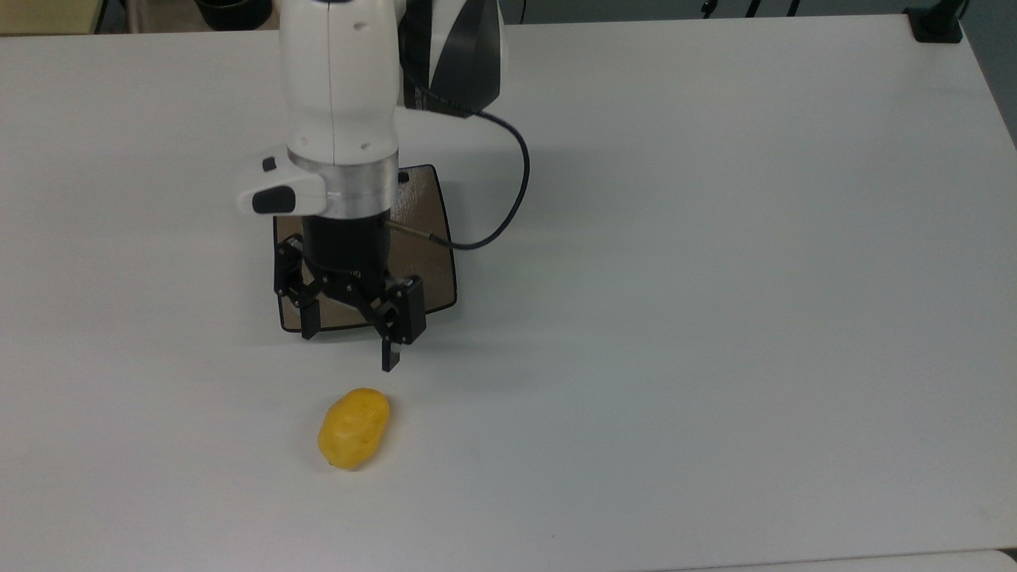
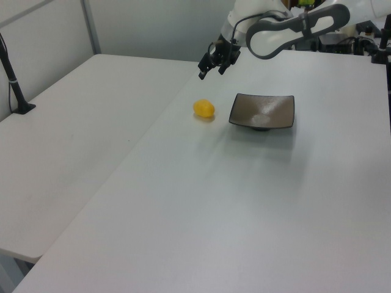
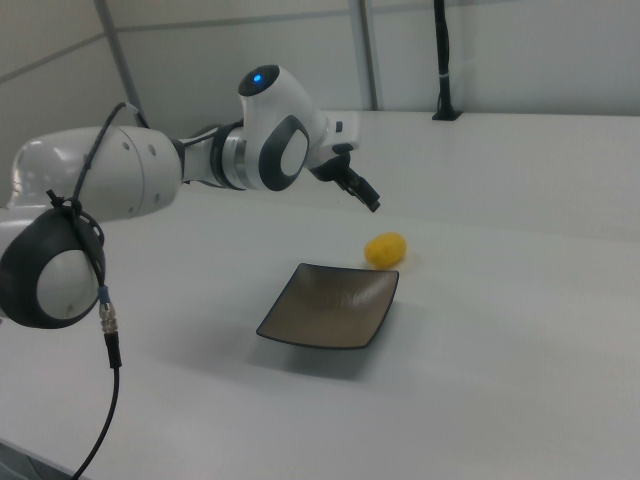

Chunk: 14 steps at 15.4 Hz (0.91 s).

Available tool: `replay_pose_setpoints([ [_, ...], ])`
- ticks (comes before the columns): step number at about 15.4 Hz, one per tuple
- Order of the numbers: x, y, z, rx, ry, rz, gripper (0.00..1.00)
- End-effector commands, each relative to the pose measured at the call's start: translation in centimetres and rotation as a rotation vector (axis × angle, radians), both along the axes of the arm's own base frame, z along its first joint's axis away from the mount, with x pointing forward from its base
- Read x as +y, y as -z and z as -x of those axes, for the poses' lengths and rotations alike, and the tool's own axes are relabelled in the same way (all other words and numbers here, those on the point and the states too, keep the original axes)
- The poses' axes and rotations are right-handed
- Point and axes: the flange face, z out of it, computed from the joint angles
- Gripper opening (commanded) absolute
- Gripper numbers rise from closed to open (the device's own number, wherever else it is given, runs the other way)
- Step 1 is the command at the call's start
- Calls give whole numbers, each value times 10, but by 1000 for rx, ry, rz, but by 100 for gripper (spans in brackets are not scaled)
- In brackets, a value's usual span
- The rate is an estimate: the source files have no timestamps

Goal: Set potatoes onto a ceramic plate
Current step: 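Lower the gripper onto the yellow potato and close on it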

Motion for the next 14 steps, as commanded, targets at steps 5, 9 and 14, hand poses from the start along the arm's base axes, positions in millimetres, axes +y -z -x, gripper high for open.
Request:
replay_pose_setpoints([
  [5,-8,54,-31,43,-1,89,100],
  [9,-12,78,-32,72,-3,105,100],
  [14,-13,110,-41,89,-3,100,100],
])
